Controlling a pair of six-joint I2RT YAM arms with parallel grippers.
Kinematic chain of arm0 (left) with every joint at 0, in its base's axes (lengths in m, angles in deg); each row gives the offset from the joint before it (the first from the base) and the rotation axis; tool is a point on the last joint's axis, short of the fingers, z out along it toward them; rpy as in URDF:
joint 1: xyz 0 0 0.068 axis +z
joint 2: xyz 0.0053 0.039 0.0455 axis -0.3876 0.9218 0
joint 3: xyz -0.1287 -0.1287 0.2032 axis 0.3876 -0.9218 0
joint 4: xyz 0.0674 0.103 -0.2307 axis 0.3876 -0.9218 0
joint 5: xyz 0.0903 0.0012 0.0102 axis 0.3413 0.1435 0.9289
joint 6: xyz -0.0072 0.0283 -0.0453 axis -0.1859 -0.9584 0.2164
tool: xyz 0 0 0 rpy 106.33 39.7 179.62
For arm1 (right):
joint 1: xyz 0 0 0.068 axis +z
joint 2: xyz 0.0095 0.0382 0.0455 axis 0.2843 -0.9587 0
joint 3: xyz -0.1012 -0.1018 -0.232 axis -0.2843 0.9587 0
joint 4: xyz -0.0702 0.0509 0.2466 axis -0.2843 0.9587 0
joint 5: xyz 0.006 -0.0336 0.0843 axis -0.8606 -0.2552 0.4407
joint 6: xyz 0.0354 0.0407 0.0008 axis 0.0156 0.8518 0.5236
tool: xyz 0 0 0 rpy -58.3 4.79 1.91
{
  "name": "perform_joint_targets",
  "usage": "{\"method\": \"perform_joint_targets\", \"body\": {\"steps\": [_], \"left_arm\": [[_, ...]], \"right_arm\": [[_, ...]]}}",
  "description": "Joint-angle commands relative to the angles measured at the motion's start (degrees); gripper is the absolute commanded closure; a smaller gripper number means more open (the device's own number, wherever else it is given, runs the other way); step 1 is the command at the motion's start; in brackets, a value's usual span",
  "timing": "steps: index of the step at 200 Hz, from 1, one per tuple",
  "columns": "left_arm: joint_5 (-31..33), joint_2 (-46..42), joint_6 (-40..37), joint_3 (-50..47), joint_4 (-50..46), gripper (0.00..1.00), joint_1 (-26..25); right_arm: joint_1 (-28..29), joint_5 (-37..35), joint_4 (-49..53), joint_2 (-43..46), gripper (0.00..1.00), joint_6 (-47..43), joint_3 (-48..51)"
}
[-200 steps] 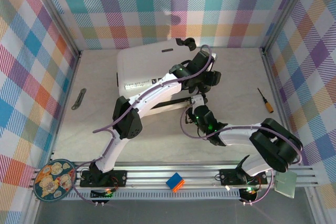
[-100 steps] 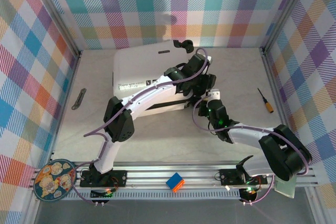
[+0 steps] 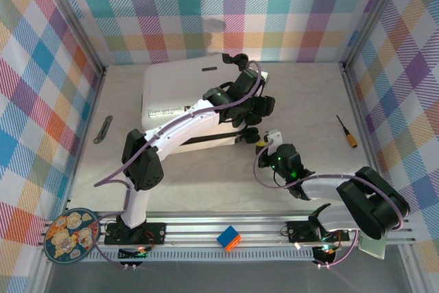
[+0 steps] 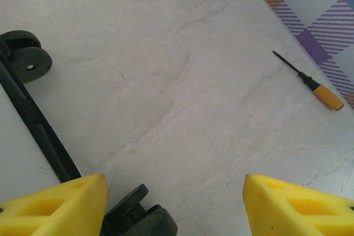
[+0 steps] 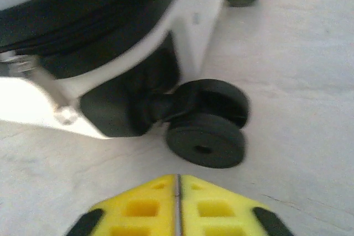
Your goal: Pack the luggage
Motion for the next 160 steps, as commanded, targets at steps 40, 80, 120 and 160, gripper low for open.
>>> {"method": "perform_joint_targets", "body": {"steps": [40, 80, 120, 160], "left_arm": [[2.7, -10.3, 1.0, -4.8, 3.0, 0.34, 0.7], [6.2, -17.3, 0.2, -9.6, 4.2, 0.33, 0.7], [9.0, -22.1, -0.2, -14.1, 4.6, 0.32, 0.7], [9.7, -22.7, -0.3, -15.0, 3.7, 0.31, 0.7]], "right_arm": [[3.3, 5.5, -11.7, -4.2, 0.67, -4.3, -1.3], [3.6, 6.7, -15.9, -9.9, 0.67, -5.5, -3.7], [3.9, 6.6, -20.9, -15.6, 0.70, -5.7, -5.9], [4.0, 7.4, -21.7, -18.0, 0.70, -4.8, -8.1]]}}
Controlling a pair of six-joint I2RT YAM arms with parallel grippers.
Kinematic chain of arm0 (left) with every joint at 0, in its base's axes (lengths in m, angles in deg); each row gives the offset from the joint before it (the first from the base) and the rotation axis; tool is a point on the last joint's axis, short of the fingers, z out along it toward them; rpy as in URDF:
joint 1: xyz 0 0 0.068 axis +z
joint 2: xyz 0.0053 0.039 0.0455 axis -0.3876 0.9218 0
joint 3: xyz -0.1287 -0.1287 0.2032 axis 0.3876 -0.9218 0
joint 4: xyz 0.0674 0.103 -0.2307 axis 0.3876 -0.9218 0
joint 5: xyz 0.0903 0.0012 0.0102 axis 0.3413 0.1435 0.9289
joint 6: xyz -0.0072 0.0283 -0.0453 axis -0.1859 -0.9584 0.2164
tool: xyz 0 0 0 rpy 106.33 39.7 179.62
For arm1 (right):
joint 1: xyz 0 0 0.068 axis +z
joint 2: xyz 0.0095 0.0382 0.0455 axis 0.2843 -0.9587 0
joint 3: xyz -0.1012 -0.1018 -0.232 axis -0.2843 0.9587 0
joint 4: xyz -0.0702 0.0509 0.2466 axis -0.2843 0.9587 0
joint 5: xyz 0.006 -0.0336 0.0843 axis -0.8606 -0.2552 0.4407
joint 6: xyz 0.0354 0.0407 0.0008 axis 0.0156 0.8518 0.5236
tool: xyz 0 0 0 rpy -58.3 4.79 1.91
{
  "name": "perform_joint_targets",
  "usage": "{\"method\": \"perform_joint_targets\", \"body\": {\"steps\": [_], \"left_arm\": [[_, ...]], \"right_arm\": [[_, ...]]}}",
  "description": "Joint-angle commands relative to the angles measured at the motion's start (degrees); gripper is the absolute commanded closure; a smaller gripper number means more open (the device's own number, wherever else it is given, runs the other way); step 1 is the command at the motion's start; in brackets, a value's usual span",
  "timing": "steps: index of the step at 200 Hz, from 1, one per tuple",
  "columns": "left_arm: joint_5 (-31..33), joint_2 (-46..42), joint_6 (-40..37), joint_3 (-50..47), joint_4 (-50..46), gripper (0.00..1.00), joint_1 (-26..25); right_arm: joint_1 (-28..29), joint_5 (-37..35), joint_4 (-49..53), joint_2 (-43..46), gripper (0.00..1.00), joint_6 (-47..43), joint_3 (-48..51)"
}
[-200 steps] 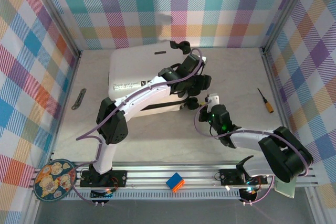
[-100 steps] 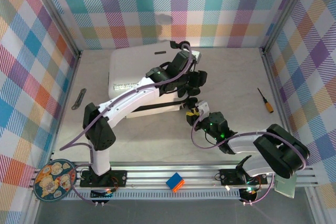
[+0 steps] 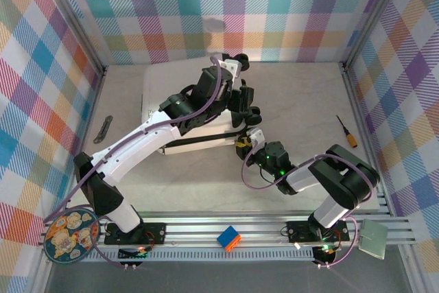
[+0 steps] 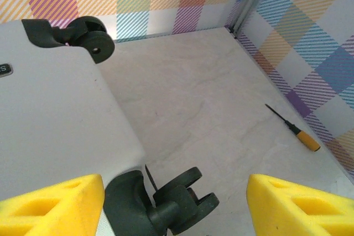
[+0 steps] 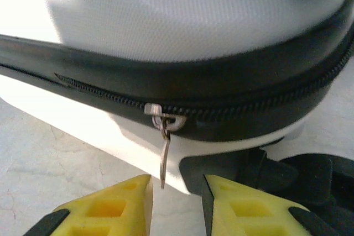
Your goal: Pack the luggage
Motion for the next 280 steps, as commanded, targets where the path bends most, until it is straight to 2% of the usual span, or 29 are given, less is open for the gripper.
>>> {"method": "perform_joint_targets", "body": {"steps": [1, 30, 68, 89, 156, 204, 237, 280], "left_arm": [[1.4, -0.7, -1.0, -0.6, 0.3, 0.31, 0.7], [0.1, 1.4, -0.8, 0.9, -0.1, 0.31, 0.7], [-1.9, 5.4, -0.9, 4.8, -0.2, 0.31, 0.7], [-3.4, 7.6, -0.9, 7.0, 0.2, 0.31, 0.7], [-12.0, 16.8, 0.4, 13.7, 8.5, 0.32, 0.5], [-14.2, 27.7, 2.0, 23.8, 5.0, 0.32, 0.4], [-11.5, 33.1, 2.2, 30.2, -1.2, 0.33, -0.4], [-7.1, 33.8, 3.4, 29.4, -4.2, 0.34, -0.5]], "right_arm": [[0.5, 1.4, -3.8, -1.0, 0.70, -0.1, -2.1], [0.5, 1.0, -4.0, -1.2, 0.74, 0.1, -3.1], [0.5, -0.4, -4.1, -0.9, 0.95, 0.2, -2.7], [0.5, -0.7, -3.9, -0.1, 1.00, 0.4, -2.1], [0.5, -1.4, -1.9, 2.5, 1.00, 0.6, 0.0], [0.5, -1.6, -0.6, 4.9, 1.00, 0.5, 0.9], [0.5, -2.7, 1.0, 6.5, 1.00, 0.2, 1.1], [0.5, -5.9, 2.5, 7.7, 1.00, 0.2, 1.1]]}}
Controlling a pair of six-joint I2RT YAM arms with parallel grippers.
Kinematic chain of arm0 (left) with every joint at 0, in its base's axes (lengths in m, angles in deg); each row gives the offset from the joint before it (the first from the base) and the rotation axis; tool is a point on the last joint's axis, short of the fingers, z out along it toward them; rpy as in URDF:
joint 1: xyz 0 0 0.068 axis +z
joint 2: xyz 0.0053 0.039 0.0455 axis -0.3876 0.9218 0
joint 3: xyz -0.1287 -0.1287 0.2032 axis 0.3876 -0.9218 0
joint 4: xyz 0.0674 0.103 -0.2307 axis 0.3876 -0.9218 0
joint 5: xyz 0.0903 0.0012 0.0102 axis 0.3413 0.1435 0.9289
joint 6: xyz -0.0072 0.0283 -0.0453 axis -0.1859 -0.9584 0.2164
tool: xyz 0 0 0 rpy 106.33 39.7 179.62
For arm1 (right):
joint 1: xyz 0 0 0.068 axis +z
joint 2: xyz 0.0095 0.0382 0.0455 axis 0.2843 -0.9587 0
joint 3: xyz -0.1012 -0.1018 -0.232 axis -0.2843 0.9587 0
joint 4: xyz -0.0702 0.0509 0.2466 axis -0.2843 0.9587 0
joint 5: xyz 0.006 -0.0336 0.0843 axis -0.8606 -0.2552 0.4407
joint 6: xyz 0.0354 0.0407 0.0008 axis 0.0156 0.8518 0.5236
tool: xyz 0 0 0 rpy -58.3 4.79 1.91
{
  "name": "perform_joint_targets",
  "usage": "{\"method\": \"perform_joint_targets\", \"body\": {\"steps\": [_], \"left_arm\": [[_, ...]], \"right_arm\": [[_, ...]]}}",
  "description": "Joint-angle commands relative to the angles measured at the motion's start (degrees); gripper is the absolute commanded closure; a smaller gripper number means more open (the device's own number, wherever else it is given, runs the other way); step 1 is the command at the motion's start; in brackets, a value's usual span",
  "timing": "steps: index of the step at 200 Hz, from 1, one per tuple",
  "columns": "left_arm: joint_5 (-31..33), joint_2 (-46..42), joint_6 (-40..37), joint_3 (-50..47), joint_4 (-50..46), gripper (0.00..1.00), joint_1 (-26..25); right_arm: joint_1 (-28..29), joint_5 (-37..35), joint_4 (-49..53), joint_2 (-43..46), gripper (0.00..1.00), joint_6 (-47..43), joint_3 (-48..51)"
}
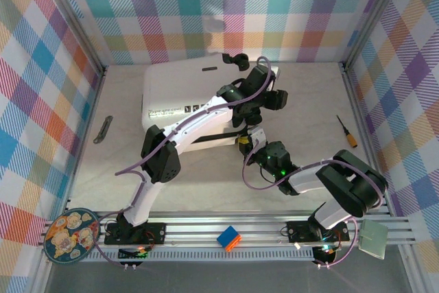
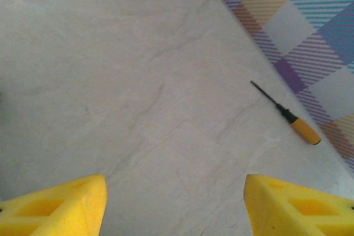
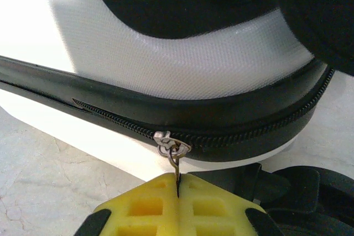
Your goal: Pack the luggage
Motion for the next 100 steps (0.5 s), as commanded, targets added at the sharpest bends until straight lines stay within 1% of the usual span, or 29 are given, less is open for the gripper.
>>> {"method": "perform_joint_targets", "body": {"steps": [1, 42, 77, 100], "left_arm": [[3.3, -0.6, 1.2, 1.1, -2.9, 0.34, -0.3], [7.1, -3.2, 1.1, -2.9, -4.8, 0.35, -0.3], [7.9, -5.7, 0.7, -7.3, -4.3, 0.36, -0.3], [8.3, -6.9, 0.6, -9.7, -4.1, 0.37, 0.1]], "right_arm": [[0.0, -3.4, -1.2, 2.5, 1.00, 0.0, 0.6], [-0.2, -9.3, 1.9, 4.4, 1.00, 0.2, 0.5], [-1.1, -11.4, 3.5, 5.5, 1.00, 0.3, 0.6], [-1.7, -14.3, 5.0, 6.5, 1.00, 1.4, 0.5]]}}
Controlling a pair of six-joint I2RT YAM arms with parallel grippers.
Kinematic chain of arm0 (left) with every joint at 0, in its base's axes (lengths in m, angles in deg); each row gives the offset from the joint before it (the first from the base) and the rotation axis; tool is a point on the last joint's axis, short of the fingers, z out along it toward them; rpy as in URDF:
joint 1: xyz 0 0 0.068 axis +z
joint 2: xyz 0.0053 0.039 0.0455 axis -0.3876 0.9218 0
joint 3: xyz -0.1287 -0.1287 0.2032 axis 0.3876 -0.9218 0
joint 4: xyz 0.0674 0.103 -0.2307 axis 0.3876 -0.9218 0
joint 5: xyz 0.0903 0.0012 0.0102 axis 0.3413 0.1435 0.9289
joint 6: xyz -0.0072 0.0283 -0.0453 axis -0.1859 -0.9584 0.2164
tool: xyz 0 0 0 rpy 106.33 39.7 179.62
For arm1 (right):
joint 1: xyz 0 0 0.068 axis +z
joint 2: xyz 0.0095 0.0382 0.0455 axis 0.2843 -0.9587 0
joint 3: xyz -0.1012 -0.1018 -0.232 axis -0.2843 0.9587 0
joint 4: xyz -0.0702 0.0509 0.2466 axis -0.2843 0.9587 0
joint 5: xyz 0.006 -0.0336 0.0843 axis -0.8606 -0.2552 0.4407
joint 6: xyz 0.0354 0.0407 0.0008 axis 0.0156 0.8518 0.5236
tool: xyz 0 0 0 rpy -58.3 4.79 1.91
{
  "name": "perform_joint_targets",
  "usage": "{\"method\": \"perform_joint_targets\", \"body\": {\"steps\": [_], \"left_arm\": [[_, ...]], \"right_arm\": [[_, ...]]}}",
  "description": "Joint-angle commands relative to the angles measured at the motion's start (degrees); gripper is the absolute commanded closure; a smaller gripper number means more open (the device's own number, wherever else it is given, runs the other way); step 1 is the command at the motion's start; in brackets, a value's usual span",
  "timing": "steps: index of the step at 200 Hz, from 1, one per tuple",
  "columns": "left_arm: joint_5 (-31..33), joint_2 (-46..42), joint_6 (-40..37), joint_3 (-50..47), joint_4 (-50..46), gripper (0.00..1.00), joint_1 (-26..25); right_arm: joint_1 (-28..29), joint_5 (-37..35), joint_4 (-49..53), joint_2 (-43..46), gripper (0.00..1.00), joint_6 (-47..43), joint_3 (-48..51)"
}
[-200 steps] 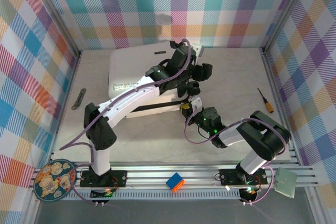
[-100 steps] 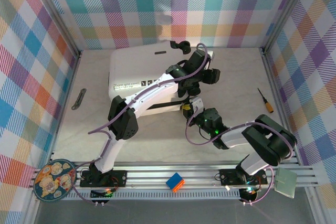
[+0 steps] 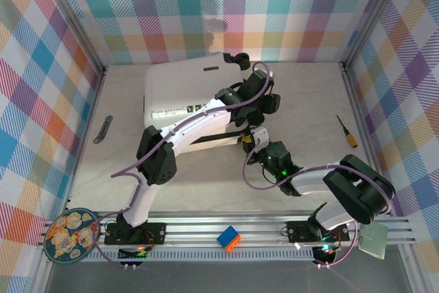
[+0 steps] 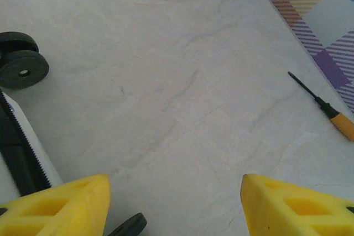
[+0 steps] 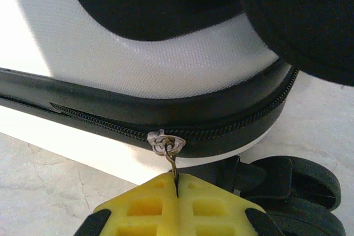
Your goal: Pack the luggage
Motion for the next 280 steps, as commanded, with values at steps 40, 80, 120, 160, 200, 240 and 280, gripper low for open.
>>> {"method": "perform_joint_targets", "body": {"steps": [40, 80, 120, 160, 200, 240, 280], "left_arm": [[2.5, -6.4, 0.4, -8.0, -1.5, 0.38, 1.4], [2.1, -7.8, 0.5, -10.0, -0.9, 0.38, 2.1], [0.6, -8.6, 0.9, -11.8, 0.0, 0.38, 2.8], [-1.3, -8.9, 1.5, -12.8, 1.1, 0.39, 2.9], [-3.0, -10.1, 2.0, -14.7, 2.4, 0.39, 3.0], [-3.3, -11.4, 2.1, -16.3, 2.8, 0.40, 3.1], [-3.5, -11.4, 2.3, -17.5, 3.3, 0.40, 3.1]], "right_arm": [[-4.8, -10.8, 3.1, 4.5, 1.00, 4.0, 0.2], [-8.0, -9.1, 3.5, 3.9, 1.00, 2.6, -1.6], [-14.5, -0.5, 1.3, 3.2, 1.00, 1.0, -2.6], [-19.1, 8.7, 2.1, 0.1, 1.00, 0.5, -7.0], [-21.6, 15.3, 0.4, -6.0, 1.00, 2.4, -11.7], [-25.5, 19.0, -1.2, -11.1, 1.00, 6.0, -15.8], [-28.2, 20.9, 0.2, -15.1, 1.00, 7.3, -21.5]]}}
